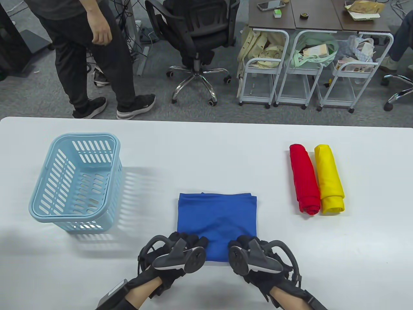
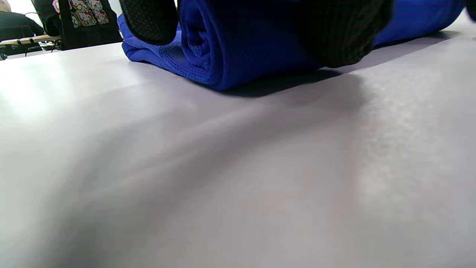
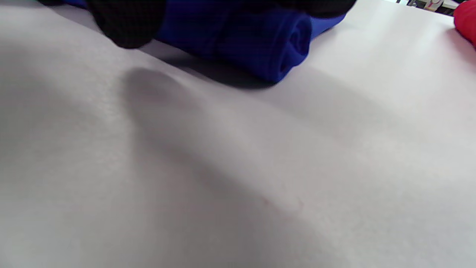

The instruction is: Roll t-shirt into tight roll

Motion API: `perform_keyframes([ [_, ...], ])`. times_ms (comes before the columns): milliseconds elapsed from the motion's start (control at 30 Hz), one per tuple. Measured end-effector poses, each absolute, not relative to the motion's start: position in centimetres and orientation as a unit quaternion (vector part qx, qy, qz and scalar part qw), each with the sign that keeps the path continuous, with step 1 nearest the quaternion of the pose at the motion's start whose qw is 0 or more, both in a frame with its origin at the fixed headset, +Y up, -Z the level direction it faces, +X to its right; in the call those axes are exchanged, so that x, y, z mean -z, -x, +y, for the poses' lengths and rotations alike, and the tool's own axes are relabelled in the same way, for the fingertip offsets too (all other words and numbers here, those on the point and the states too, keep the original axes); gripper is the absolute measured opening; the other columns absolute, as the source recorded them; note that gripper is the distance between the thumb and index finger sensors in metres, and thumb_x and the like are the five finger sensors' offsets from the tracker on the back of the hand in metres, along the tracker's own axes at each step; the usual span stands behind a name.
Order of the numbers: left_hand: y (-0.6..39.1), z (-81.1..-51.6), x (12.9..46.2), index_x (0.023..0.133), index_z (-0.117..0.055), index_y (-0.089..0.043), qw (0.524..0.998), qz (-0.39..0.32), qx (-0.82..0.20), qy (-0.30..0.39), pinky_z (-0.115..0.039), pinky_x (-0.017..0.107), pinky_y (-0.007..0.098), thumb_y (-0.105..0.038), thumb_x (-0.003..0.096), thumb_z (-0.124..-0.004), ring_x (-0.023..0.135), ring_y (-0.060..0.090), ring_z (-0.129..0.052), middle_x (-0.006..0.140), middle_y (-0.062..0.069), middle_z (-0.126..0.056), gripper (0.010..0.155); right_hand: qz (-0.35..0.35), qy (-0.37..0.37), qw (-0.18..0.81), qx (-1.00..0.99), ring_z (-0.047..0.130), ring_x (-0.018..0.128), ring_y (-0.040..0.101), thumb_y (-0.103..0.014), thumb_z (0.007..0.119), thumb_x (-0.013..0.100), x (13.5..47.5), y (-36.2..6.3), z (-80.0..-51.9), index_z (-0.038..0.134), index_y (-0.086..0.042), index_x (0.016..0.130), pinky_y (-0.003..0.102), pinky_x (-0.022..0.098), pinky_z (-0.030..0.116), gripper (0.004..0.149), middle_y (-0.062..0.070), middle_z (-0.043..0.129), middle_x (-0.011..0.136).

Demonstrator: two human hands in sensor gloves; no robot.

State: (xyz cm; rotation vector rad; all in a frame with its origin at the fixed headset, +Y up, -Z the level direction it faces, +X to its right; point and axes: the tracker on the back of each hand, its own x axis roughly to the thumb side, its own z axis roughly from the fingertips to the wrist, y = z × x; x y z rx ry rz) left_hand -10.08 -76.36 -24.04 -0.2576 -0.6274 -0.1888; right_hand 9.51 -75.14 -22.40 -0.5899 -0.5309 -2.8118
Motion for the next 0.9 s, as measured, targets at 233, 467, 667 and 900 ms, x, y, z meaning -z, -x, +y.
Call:
perform_keyframes([
  [233, 10.9, -75.0, 24.5, 0.103, -0.064, -0.03, 0.944, -0.303, 0.055, 0.123, -0.069, 0.072, 0.052, -0.044, 0.0511, -0.069, 0.078, 0.019, -0.093, 0.093, -0.005, -0.087, 0.054, -0.217, 0.206, 0.014, 0.954, 0.072, 0.093, 0.028, -0.042, 0.064, 0.061, 23.6, -10.8, -74.7, 0.04, -0.024, 0.115, 0.051, 0.069, 0.061, 0.061, 0.009, 0.055, 0.11],
  [467, 13.5, -75.4, 26.9, 0.102, -0.068, -0.024, 0.944, -0.269, -0.108, 0.16, -0.078, 0.063, 0.046, -0.053, 0.0496, -0.063, 0.051, 0.018, -0.101, 0.071, -0.005, -0.1, 0.06, -0.288, 0.207, -0.104, 0.929, 0.081, 0.08, 0.024, -0.041, 0.055, 0.063, 24.7, -12.4, -75.3, 0.042, -0.024, 0.117, 0.048, 0.063, 0.067, 0.058, 0.008, 0.064, 0.104],
  [667, 15.4, -74.9, 27.7, 0.096, -0.077, -0.024, 0.968, -0.23, -0.022, 0.095, -0.079, 0.061, 0.047, -0.06, 0.0478, -0.056, 0.046, 0.021, -0.103, 0.062, -0.006, -0.104, 0.063, -0.293, 0.211, -0.105, 0.927, 0.08, 0.079, 0.024, -0.041, 0.052, 0.064, 24.6, -12.3, -75.4, 0.039, -0.024, 0.117, 0.047, 0.063, 0.067, 0.057, 0.008, 0.062, 0.104],
  [900, 14.8, -72.7, 26.0, 0.104, -0.064, -0.028, 0.973, -0.225, 0.051, 0.008, -0.07, 0.07, 0.051, -0.054, 0.0501, -0.063, 0.071, 0.023, -0.095, 0.088, -0.003, -0.091, 0.06, -0.297, 0.211, -0.108, 0.925, 0.079, 0.079, 0.024, -0.04, 0.05, 0.064, 24.6, -12.3, -75.4, 0.038, -0.023, 0.117, 0.048, 0.063, 0.066, 0.057, 0.009, 0.061, 0.103],
])
